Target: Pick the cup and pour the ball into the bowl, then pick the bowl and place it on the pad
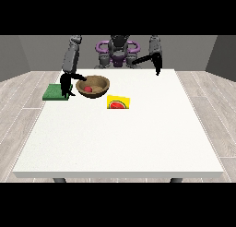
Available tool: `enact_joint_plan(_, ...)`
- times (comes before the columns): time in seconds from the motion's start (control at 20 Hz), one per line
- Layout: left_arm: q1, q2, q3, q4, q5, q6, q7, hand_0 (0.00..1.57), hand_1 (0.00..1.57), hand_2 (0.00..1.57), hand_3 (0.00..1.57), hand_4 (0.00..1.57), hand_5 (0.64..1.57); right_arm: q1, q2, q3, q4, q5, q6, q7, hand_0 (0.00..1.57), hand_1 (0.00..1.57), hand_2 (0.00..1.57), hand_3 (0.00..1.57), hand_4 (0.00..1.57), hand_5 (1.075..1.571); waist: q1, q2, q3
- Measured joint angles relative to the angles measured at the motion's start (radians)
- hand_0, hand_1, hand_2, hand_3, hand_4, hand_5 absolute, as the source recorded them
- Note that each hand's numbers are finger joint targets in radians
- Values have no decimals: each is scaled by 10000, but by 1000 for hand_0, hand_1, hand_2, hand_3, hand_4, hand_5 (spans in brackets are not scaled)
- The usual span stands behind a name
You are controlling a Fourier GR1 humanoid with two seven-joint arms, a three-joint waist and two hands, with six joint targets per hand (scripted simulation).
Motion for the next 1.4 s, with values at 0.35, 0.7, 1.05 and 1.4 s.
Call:
enact_joint_plan(0.35, 488, 79, 201, 418, 177, -11, -166, 0, 0, 0, 0, 0, 1564, -589, 908, 346, 149, -69, -552, 1199, 0, 0, 0, 0, 366, 1547, -145, -546, 268)
enact_joint_plan(0.7, 497, 287, 251, 67, 392, -392, -46, 0, 0, 0, 0, 0, 1568, -450, 943, 554, 454, 346, -1661, 1212, 1571, 1571, 1571, 1571, 1054, 1551, 181, -643, 144)
enact_joint_plan(1.05, 350, 565, 679, 309, 717, -594, 209, 0, 0, 0, 0, 0, 1570, -755, 755, 1017, 623, 948, -2837, 2513, 1571, 1571, 1571, 1571, 1026, 1555, 14, -956, 206)
enact_joint_plan(1.4, 1050, 894, 1145, 984, 918, -571, -310, 0, 0, 0, 0, 0, 1571, -1460, 558, 1453, 341, 1194, -3212, 4864, 1571, 1571, 1571, 1571, 1049, 1553, -632, -1643, 327)
